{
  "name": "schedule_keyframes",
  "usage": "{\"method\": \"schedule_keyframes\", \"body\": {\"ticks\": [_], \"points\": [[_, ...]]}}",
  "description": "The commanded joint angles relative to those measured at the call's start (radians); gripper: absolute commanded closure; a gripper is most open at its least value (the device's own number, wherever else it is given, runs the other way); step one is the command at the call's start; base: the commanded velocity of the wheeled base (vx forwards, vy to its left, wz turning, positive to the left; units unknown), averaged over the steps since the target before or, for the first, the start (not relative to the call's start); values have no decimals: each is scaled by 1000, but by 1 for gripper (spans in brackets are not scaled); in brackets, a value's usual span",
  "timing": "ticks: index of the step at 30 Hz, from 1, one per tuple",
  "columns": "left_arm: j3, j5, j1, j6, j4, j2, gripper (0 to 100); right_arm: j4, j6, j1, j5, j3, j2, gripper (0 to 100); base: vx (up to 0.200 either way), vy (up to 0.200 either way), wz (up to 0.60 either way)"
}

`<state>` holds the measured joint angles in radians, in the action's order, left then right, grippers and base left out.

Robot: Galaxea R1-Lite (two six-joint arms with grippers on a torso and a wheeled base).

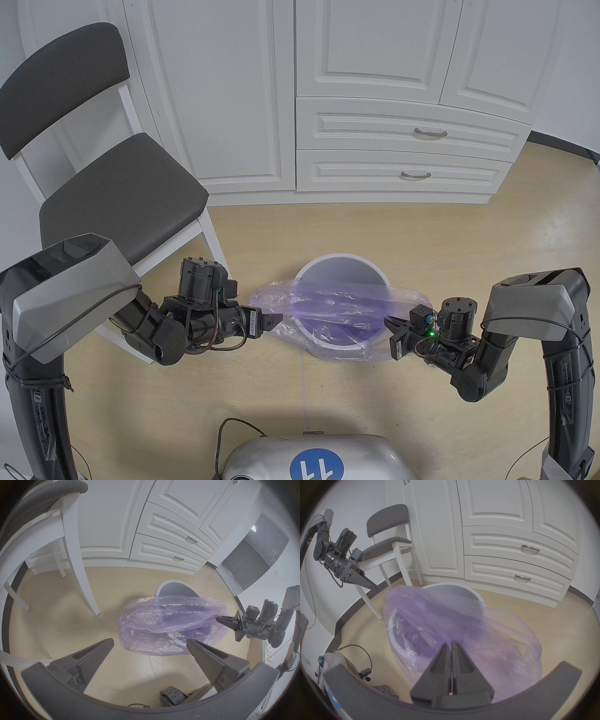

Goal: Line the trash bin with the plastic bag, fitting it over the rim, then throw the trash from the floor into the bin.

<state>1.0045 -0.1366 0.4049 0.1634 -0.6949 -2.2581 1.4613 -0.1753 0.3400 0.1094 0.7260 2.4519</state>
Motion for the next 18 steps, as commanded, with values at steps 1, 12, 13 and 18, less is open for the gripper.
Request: {"method": "schedule_keyframes", "body": {"ticks": [1, 12, 13, 18], "points": [[-1, 0, 0, 1, -2, 11, 0, 1, 5, -6, -7, 26, 9, 100, 0, 0, 0], [5, 6, 0, 4, -3, 23, 0, -21, 309, 40, -237, 388, 113, 100, 0, 0, 0], [5, 6, 0, 4, -3, 23, 0, -21, 309, 40, -237, 388, 113, 100, 0, 0, 0], [5, 8, 0, 8, -31, 25, 0, -299, 513, 39, -398, 744, 216, 100, 0, 0, 0]]}}
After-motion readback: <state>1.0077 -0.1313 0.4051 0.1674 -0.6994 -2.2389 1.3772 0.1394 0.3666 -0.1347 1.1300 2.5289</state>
